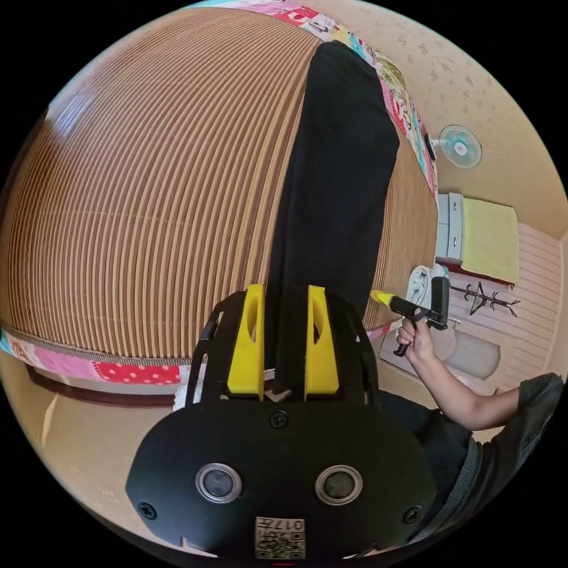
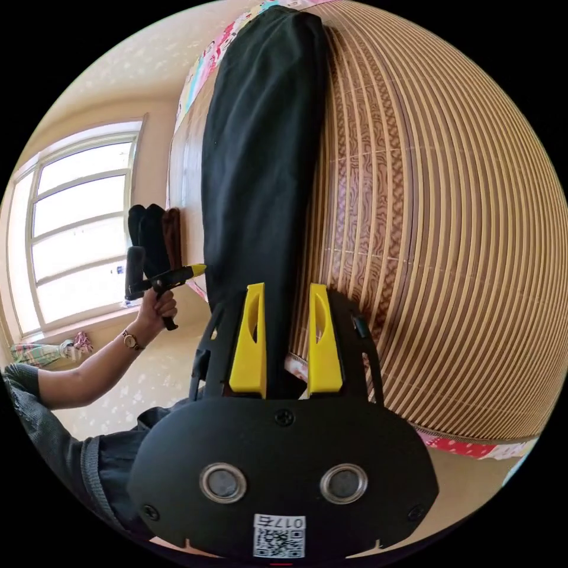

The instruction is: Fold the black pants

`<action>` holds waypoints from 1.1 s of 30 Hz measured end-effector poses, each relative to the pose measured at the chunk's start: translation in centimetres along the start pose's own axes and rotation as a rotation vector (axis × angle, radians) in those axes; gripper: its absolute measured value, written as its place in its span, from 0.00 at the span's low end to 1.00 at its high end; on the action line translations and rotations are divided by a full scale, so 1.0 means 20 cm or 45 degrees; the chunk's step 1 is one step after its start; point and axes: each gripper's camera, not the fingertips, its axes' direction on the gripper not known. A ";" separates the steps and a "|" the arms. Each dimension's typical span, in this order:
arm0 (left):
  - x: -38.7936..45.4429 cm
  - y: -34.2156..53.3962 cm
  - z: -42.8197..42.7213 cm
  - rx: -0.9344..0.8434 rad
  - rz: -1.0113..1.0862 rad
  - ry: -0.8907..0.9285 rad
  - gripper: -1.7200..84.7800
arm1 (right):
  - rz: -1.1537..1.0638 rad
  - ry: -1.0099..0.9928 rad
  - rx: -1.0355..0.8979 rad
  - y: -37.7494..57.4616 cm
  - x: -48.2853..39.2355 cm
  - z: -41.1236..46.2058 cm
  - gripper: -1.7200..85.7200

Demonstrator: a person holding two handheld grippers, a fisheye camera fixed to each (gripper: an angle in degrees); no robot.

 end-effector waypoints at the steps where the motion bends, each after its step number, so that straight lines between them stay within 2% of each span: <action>1: 0.01 -0.01 0.04 -0.036 0.015 -0.016 0.13 | -0.011 0.049 -0.013 -0.01 -0.02 0.01 0.10; 2: 0.04 -0.01 0.08 -0.048 0.043 -0.074 0.11 | -0.051 0.050 -0.026 -0.02 -0.03 0.01 0.08; 4: 0.07 0.02 0.09 -0.010 0.049 -0.149 0.07 | -0.121 -0.118 -0.129 -0.03 -0.04 0.05 0.06; 8: 0.09 0.21 0.10 0.049 0.007 0.067 0.06 | -0.095 -0.091 -0.205 0.08 -0.07 0.04 0.05; 10: 0.12 0.31 0.14 -0.003 0.015 0.089 0.06 | -0.111 -0.058 -0.301 0.18 -0.10 0.08 0.05; 13: 0.14 0.45 0.27 -0.233 0.019 -0.006 0.07 | -0.210 0.028 -0.568 0.30 -0.13 0.12 0.06; 14: 0.12 0.48 0.32 -0.347 -0.002 -0.030 0.08 | -0.222 -0.003 -0.536 0.31 -0.13 0.05 0.06; 16: 0.06 0.49 0.30 -0.345 -0.037 -0.048 0.09 | -0.173 -0.078 -0.374 0.27 -0.08 -0.12 0.08; 20: -0.10 0.32 0.10 -0.044 -0.100 0.191 0.12 | -0.043 -0.158 -0.042 0.07 0.09 -0.38 0.14; 23: -0.18 0.07 0.06 0.068 -0.090 0.322 0.14 | -0.025 -0.249 0.097 -0.12 0.17 -0.42 0.15; 26: -0.15 -0.20 0.13 0.029 0.009 0.374 0.13 | -0.049 -0.507 0.083 -0.31 0.18 -0.30 0.13; 30: -0.04 -0.40 0.27 -0.110 0.081 0.408 0.10 | -0.046 -0.574 0.026 -0.39 0.11 -0.18 0.08; 32: -0.01 -0.38 0.27 -0.132 0.069 0.349 0.07 | 0.007 -0.623 0.068 -0.32 0.11 -0.22 0.07; 33: 0.01 -0.34 0.24 -0.109 0.098 0.393 0.06 | 0.001 -0.657 0.087 -0.28 0.10 -0.24 0.06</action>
